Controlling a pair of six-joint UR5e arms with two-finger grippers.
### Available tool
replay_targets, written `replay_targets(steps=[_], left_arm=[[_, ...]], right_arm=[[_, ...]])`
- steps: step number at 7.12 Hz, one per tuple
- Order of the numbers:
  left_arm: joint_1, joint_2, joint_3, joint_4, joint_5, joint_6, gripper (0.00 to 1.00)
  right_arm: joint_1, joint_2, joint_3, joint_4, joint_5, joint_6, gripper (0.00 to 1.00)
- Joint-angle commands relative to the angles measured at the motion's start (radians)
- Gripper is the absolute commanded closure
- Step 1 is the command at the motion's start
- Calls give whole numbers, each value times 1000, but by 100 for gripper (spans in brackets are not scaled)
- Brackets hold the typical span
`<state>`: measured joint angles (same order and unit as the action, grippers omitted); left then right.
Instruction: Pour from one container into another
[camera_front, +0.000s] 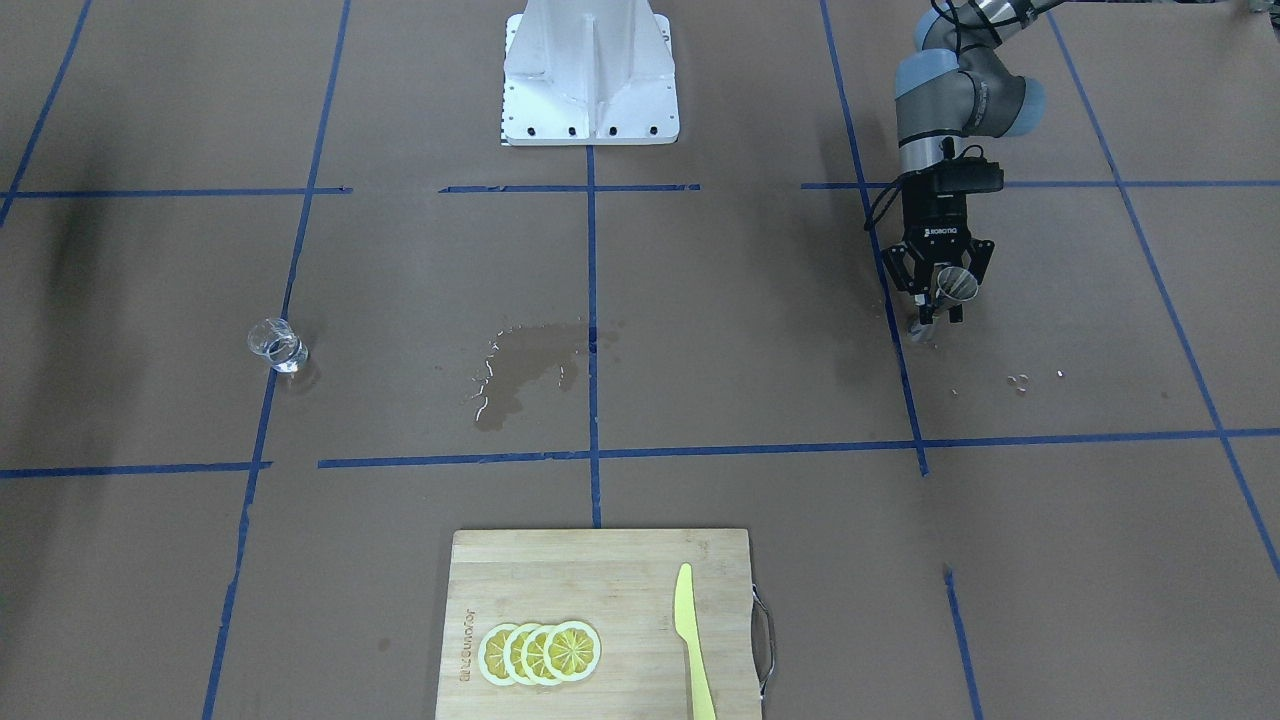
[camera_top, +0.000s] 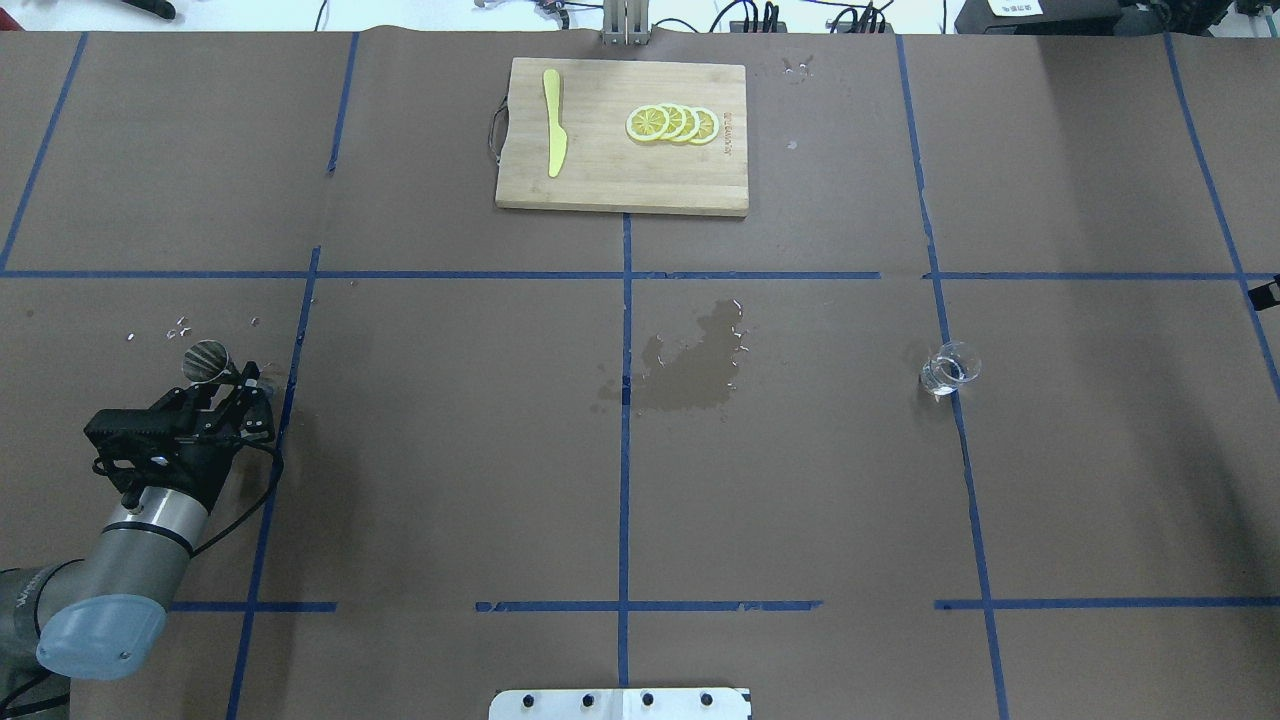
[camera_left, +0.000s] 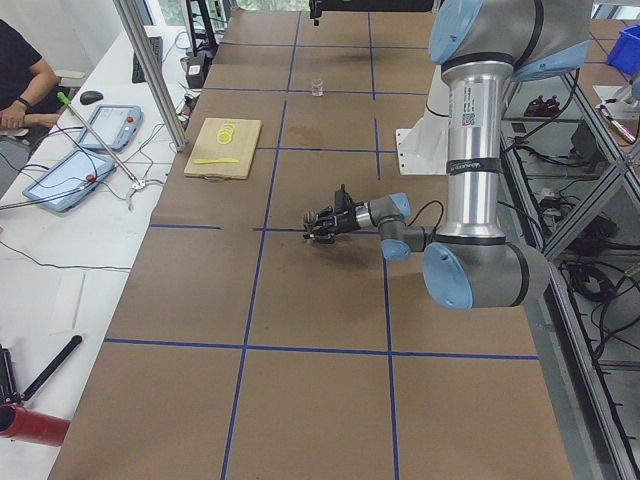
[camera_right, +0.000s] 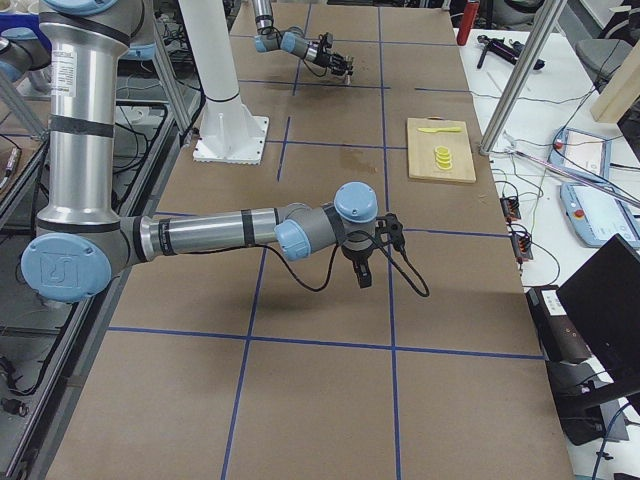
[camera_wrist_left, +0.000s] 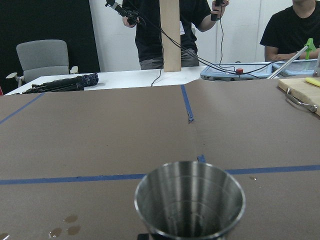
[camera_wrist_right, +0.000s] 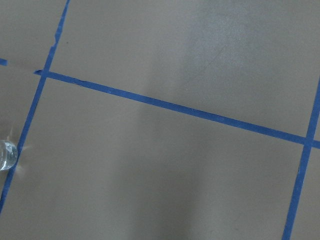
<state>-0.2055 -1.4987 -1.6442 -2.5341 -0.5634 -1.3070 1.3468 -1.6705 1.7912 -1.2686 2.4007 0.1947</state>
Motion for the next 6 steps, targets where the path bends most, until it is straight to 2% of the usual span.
replay_targets(steps=[1, 2, 3, 4, 6], left_arm=[[5, 0, 4, -2, 0, 0, 60], [5, 0, 4, -2, -1, 0, 67], [5, 0, 1, -2, -1, 2, 86], [5, 1, -5, -2, -1, 8, 100], [3, 3, -6, -3, 0, 11, 100]], right_arm=[[0, 0, 0, 0, 0, 0, 0], [0, 2, 0, 0, 0, 0, 0], [0, 0, -1, 0, 0, -1, 0], [0, 0, -1, 0, 0, -1, 0], [0, 0, -1, 0, -2, -1, 0]])
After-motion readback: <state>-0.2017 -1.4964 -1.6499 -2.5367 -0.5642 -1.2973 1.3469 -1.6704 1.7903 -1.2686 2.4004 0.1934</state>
